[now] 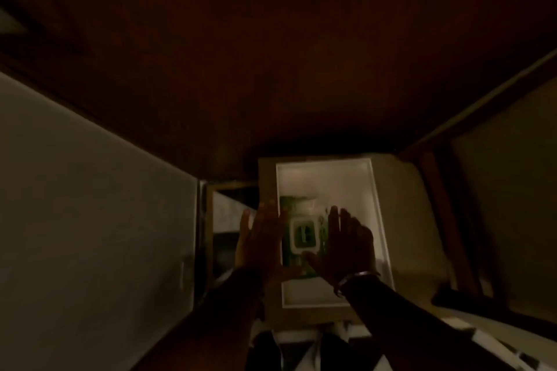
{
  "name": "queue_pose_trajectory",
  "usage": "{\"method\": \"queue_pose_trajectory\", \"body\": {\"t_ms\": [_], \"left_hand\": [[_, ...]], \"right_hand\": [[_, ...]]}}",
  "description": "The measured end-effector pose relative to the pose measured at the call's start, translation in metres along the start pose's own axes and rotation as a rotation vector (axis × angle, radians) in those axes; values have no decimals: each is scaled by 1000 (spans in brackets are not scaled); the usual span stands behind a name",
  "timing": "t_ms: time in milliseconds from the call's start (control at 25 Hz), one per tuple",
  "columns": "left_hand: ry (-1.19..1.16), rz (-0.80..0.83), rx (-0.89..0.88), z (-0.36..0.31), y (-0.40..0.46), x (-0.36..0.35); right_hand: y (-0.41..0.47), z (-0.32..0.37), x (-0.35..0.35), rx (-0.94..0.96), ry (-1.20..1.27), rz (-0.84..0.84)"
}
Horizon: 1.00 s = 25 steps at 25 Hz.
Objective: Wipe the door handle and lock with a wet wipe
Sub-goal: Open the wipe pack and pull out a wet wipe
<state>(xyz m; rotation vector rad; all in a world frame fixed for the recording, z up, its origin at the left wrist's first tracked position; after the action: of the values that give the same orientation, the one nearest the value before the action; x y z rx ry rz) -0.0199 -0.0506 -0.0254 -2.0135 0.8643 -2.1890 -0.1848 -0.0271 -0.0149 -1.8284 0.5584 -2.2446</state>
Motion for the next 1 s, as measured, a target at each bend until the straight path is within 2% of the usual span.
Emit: {"method": "queue_pose_trajectory", "body": {"t_ms": [120, 280, 480, 600, 680, 800, 840, 1000], "left_hand": [[42, 23, 25, -3, 10, -48], [-83, -32, 52, -3, 16, -75], [-102, -44, 52, 7, 21, -79], [-90, -28, 58, 7, 19, -79], [-80, -18, 61, 7, 20, -79], [-44, -3, 64, 6, 22, -77], [-33, -5, 64, 5, 22, -76], [-48, -124, 43, 0, 19, -56]], "right_hand": [[17, 1, -43, -138, 149, 18], [38, 10, -73, -249, 460, 23], [46, 20, -75, -344, 478, -44], [42, 19, -69, -285, 515, -99], [37, 1, -67, -245, 726, -134], [28, -48, -75, -468, 1289, -74], [27, -59, -77, -524, 1393, -59], [31, -63, -82, -483, 1439, 0]]}}
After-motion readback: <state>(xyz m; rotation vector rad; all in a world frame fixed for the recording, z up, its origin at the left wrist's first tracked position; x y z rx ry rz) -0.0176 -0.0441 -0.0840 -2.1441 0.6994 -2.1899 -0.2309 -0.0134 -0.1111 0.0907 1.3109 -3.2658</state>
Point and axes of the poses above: each hand's wrist, its own y-axis towards the middle knuckle, its own x-axis out of the back of the hand, z = x × y, the point moved 6 cm from there along y, towards the middle knuckle, and after that the axes turned 7 degrees about y, right-handed, at the moved point
